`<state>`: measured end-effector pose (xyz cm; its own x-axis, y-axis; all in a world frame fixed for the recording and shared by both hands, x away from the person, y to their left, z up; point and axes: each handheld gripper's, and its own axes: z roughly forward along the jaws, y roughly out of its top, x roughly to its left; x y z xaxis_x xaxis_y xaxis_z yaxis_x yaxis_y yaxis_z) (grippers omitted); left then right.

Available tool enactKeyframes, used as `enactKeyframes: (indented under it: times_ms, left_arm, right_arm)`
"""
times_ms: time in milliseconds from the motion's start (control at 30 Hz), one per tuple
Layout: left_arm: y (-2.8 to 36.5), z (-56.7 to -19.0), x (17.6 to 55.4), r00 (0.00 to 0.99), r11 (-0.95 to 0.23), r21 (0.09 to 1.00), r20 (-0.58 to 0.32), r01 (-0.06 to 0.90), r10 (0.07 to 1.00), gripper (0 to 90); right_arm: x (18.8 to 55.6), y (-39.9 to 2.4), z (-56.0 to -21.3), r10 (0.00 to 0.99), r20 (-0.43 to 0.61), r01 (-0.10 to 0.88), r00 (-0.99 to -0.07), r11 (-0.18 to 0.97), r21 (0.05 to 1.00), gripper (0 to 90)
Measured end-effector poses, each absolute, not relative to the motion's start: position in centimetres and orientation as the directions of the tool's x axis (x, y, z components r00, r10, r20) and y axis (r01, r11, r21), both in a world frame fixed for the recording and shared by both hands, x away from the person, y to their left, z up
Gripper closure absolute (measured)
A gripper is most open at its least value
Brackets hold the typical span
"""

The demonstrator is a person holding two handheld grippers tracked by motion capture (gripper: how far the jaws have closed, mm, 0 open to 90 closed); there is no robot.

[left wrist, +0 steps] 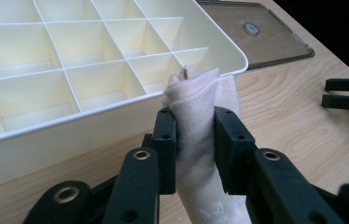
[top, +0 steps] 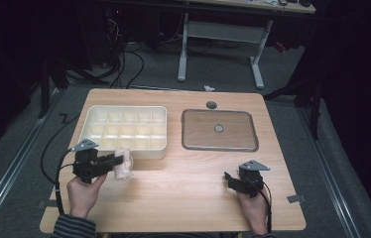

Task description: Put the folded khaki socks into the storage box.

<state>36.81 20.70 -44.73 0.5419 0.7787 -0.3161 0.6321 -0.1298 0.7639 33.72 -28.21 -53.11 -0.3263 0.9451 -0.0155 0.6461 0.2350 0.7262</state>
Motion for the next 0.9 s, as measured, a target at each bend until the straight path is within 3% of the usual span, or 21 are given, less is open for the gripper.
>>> enactKeyframes:
  times_ms: [900]
  left_arm:
    - [20.7, -43.4, 37.9, 0.551, -0.148, 0.773, -0.291, 0.617, 0.782, 71.7]
  right_arm:
    - [33.7, -28.2, -53.1, 0.945, -0.016, 0.645, -0.328, 0.236, 0.726, 35.3]
